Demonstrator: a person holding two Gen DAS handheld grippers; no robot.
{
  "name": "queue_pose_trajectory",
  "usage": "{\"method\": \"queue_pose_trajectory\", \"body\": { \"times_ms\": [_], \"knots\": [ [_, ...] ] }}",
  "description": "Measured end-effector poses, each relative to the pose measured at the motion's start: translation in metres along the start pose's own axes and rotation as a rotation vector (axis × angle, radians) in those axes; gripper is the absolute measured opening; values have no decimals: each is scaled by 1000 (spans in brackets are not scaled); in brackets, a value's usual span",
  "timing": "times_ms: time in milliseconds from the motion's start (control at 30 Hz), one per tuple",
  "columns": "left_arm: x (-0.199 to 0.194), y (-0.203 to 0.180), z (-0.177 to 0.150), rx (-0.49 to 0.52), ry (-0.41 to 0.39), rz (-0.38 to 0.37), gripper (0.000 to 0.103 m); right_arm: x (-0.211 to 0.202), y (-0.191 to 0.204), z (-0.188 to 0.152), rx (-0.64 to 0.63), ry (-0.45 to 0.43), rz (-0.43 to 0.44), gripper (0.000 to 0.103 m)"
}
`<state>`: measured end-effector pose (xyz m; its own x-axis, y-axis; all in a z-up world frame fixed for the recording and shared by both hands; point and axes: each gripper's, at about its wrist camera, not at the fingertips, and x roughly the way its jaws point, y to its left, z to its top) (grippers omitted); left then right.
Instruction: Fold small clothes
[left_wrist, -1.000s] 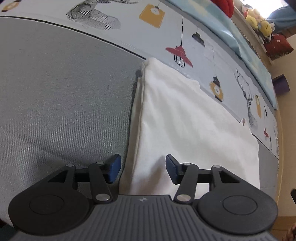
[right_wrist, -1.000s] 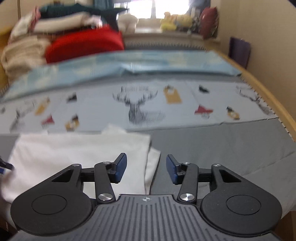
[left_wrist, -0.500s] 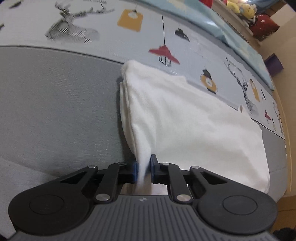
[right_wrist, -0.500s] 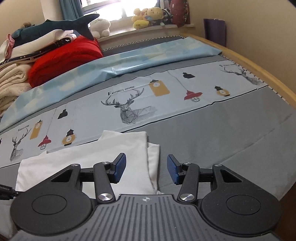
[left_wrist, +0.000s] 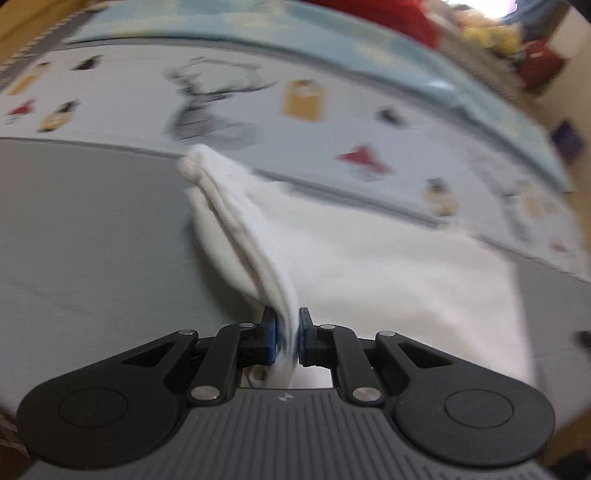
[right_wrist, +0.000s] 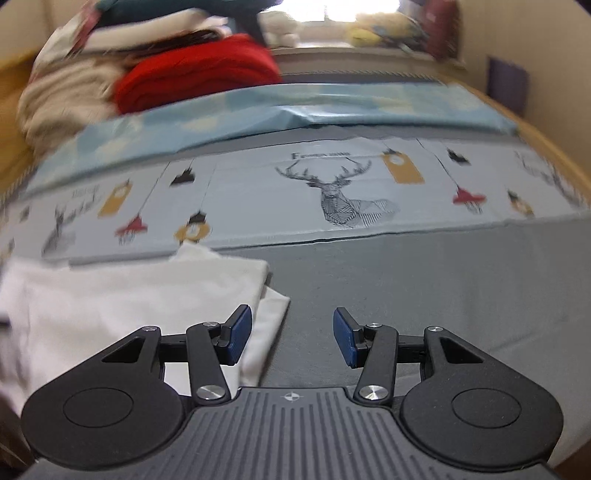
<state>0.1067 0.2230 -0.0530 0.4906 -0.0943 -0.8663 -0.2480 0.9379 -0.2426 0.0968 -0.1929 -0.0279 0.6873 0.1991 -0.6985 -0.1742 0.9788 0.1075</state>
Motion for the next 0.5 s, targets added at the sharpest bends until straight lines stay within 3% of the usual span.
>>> {"method": "queue_pose_trajectory", "body": {
  "times_ms": [100,233,500],
  "knots": [
    [0,-38,3,29,-8,-117,11,2,1,-4,-75,17,-16,51],
    [10,-95,7,7,12,-309,10,1,-14,-5,-62,23,-18,51],
    [48,-217,-2,25,72,-475,10,3,-45,-10,6,45,-59,51]
  ]
}}
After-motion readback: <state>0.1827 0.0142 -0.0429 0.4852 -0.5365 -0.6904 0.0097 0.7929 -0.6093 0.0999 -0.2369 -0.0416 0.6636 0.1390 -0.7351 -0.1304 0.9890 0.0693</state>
